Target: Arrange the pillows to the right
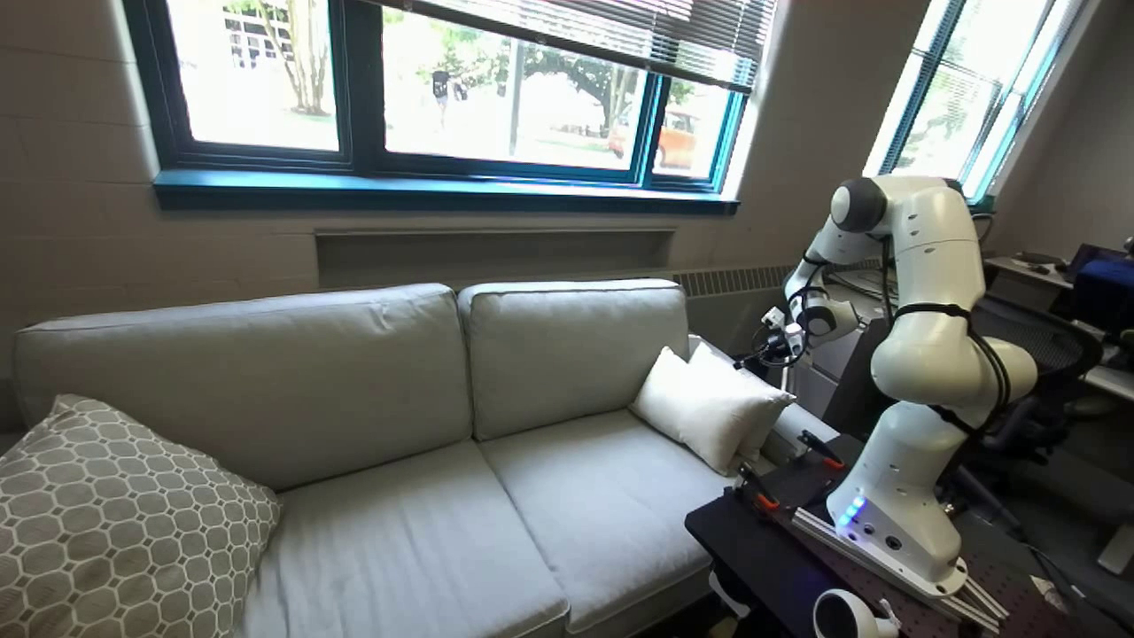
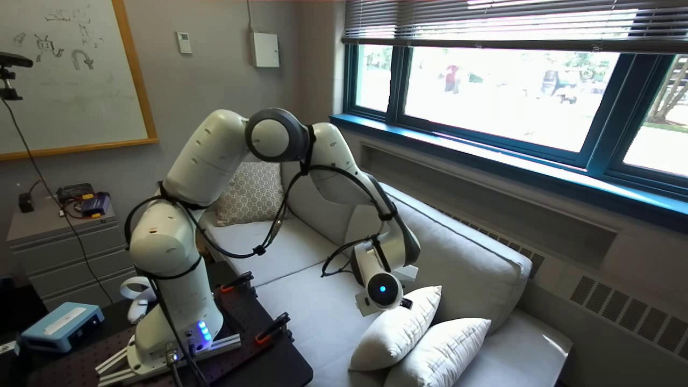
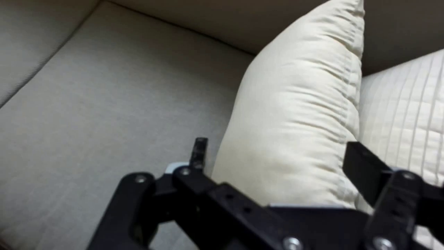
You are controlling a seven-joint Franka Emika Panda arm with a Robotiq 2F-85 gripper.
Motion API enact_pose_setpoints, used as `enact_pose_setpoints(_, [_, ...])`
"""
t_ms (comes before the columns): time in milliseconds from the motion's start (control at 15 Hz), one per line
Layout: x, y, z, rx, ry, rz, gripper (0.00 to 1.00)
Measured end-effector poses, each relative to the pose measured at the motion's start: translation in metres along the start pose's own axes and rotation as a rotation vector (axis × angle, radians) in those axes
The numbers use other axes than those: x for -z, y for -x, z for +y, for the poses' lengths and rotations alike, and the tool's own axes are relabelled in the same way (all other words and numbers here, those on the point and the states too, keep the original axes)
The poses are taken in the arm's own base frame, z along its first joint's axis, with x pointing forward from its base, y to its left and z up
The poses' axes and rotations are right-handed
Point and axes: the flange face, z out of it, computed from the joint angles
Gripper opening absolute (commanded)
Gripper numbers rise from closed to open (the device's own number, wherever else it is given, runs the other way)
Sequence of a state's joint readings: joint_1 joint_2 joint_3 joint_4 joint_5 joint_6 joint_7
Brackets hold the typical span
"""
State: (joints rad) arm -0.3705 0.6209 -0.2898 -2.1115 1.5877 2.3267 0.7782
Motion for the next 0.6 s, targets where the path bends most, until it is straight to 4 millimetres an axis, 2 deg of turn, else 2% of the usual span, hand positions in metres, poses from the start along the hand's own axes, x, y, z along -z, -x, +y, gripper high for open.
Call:
enact_pose_setpoints(333, [-0.028,0.037,0.061,0.163,0.265,0.003,1.0])
enact_pose_setpoints(467, [-0.037,0.043,0.073,0.197,0.315,0.017,1.0])
enact_pose_setpoints(600, [-0.038,0.044,0.075,0.205,0.323,0.021,1.0])
